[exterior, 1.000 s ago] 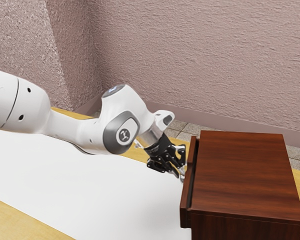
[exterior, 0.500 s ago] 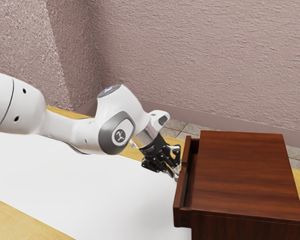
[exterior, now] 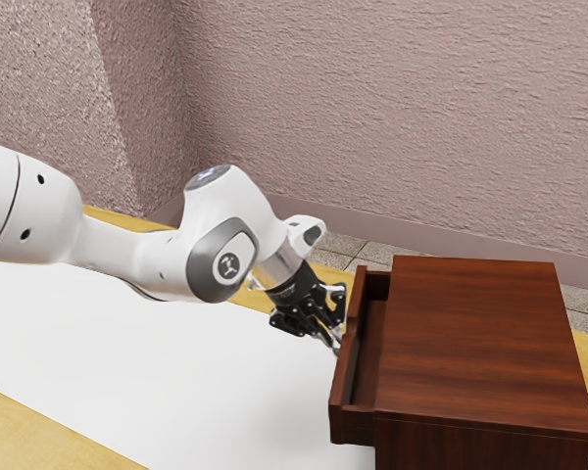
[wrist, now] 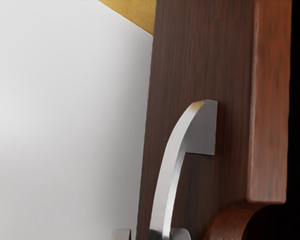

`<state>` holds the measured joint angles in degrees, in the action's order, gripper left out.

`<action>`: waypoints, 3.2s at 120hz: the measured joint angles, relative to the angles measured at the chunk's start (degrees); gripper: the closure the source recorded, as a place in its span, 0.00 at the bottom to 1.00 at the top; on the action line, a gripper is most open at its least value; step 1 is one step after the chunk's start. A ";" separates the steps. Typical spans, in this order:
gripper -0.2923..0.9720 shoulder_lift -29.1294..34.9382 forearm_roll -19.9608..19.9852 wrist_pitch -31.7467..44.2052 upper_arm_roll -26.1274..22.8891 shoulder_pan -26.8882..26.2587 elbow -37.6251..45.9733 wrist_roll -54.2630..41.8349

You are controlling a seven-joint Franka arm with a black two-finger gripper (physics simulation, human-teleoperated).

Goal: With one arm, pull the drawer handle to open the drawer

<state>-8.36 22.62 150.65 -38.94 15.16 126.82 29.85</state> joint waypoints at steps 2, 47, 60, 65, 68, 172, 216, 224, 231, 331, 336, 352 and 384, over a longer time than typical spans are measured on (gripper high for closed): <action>0.77 0.09 0.01 -0.01 0.00 0.00 0.07 -0.01; 0.77 1.42 -0.04 -0.43 1.38 -0.01 1.47 -0.10; 0.77 1.98 -0.04 -0.73 1.93 -0.12 1.84 -0.16; 0.77 2.24 -0.02 -0.83 1.99 -0.05 2.04 -0.18; 0.77 2.41 -0.02 -0.88 2.01 -0.01 2.16 -0.20; 0.77 6.60 0.01 -3.15 4.52 -0.33 5.04 -0.24; 0.77 8.07 -0.14 -3.57 5.72 -0.41 6.52 -0.13; 0.77 8.53 -0.07 -3.62 6.48 -1.00 6.85 -0.18; 0.77 8.84 -0.06 -3.64 6.88 -1.21 7.17 -0.23; 0.77 13.94 -0.07 -5.01 11.26 -0.23 11.42 -1.50; 0.77 14.00 -0.06 -5.09 11.28 -0.16 11.43 -1.56; 0.76 14.28 -0.03 -5.38 11.27 -0.07 11.44 -1.72; 0.71 15.17 0.15 -5.94 11.32 0.03 11.38 -2.15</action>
<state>6.81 22.76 144.72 -27.62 15.19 138.20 27.70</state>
